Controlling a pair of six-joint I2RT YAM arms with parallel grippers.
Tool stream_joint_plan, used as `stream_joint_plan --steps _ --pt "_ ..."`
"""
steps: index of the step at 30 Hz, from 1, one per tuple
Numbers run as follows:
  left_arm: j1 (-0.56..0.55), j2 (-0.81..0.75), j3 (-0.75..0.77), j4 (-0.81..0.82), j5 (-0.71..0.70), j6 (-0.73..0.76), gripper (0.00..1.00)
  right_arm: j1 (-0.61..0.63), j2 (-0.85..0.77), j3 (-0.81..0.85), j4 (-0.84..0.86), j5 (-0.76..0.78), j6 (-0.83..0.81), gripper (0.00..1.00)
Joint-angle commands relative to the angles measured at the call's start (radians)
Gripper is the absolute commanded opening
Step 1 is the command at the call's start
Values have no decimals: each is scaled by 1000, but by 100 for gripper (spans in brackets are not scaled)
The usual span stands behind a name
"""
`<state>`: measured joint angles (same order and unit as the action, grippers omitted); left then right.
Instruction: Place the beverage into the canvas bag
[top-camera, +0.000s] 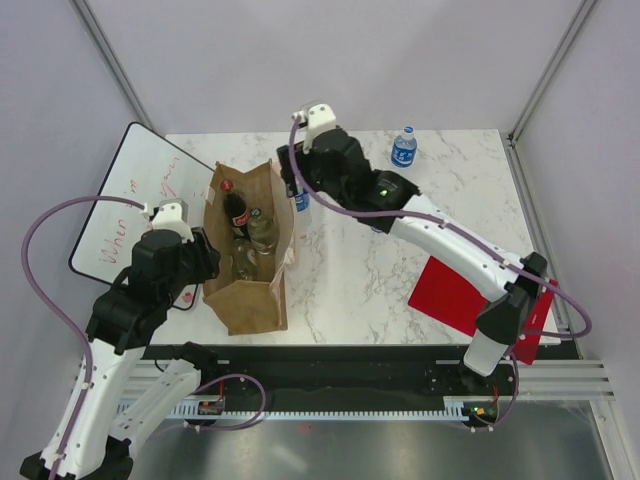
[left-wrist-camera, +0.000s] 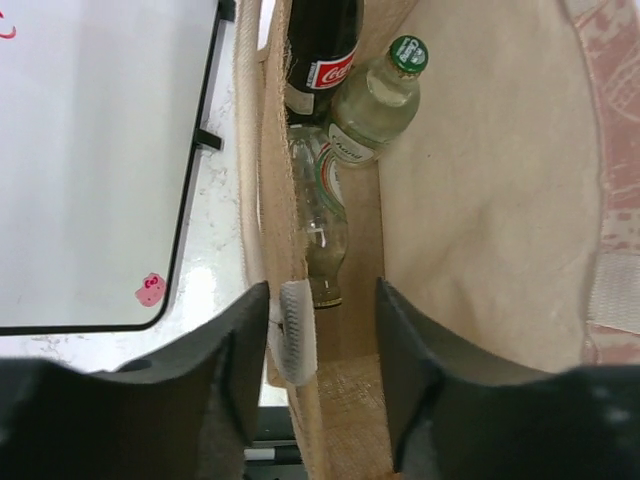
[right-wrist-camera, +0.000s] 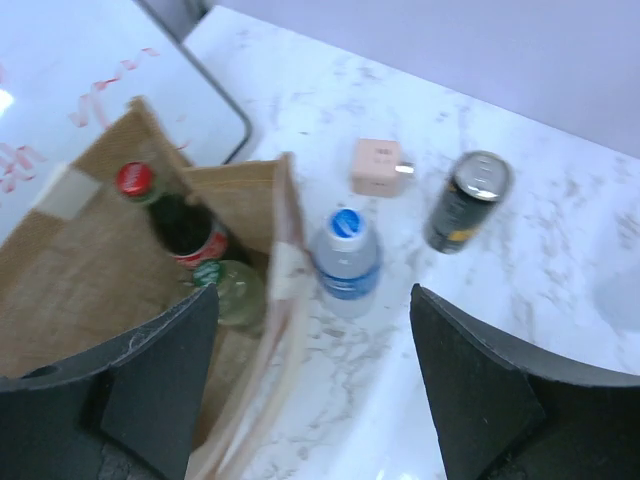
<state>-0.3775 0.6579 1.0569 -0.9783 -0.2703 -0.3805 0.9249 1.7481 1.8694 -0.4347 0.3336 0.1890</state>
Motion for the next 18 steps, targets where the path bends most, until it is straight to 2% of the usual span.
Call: stream_joint_plan --steps 1,4,11,18 --pt "-1 -14 38 21 25 -4 60 -130 -88 -74 -154 21 81 85" --pt "-3 -11 35 18 36 -1 68 -213 -99 -116 -235 31 89 86" --pt "-1 -21 23 15 46 0 77 -359 -65 -199 -306 -21 78 89" --pt "-1 -29 8 23 59 18 78 -420 2 -213 -285 -82 35 91"
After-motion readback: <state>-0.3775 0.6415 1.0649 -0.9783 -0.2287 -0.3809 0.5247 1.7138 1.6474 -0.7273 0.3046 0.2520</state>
